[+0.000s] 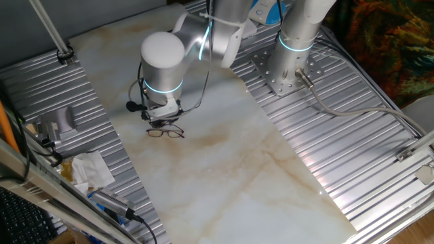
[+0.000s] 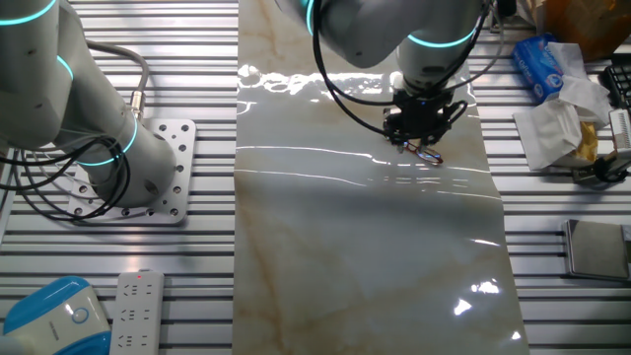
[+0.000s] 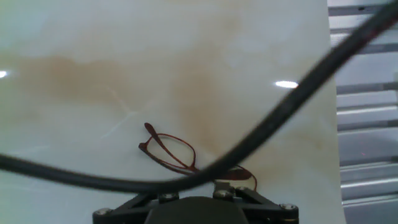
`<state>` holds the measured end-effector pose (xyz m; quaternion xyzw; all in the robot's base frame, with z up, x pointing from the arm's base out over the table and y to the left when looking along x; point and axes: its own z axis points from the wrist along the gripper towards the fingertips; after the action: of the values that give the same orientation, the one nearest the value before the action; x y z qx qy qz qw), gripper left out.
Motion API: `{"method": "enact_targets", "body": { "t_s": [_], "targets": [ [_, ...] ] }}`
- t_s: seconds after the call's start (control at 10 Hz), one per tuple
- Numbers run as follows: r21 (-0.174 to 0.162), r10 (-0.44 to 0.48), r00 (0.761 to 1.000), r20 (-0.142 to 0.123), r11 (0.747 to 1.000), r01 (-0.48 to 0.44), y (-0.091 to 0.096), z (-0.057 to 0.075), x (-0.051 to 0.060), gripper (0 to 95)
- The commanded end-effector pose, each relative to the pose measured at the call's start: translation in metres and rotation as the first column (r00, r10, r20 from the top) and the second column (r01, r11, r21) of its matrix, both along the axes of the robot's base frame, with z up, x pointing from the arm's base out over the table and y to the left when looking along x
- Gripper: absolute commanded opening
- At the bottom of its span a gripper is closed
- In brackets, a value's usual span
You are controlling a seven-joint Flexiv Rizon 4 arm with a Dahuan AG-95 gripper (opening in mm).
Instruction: Unfold the leg of the glasses (with one hand)
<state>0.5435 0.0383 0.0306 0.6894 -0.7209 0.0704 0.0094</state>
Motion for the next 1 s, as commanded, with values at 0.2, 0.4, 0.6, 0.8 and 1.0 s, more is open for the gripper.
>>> {"method": "enact_targets", "body": {
  "t_s": [0.2, 0.4, 0.6, 0.8, 1.0],
  "targets": [
    [-0.006, 0.038, 0.999, 0.022, 0.999, -0.038, -0.0001, -0.0006, 0.0003, 19.0],
    [0.000, 0.033, 0.999, 0.038, 0.999, -0.033, 0.0006, -0.0015, 0.0005, 19.0],
    [0.005, 0.032, 0.998, 0.049, 0.999, -0.032, 0.0023, -0.0042, 0.0015, 19.0],
    [0.007, 0.030, 0.998, 0.051, 1.000, -0.030, 0.0046, -0.0077, 0.0027, 19.0],
    [0.010, 0.036, 0.998, 0.051, 0.999, -0.036, 0.0054, -0.0071, 0.0041, 19.0]
  ]
}}
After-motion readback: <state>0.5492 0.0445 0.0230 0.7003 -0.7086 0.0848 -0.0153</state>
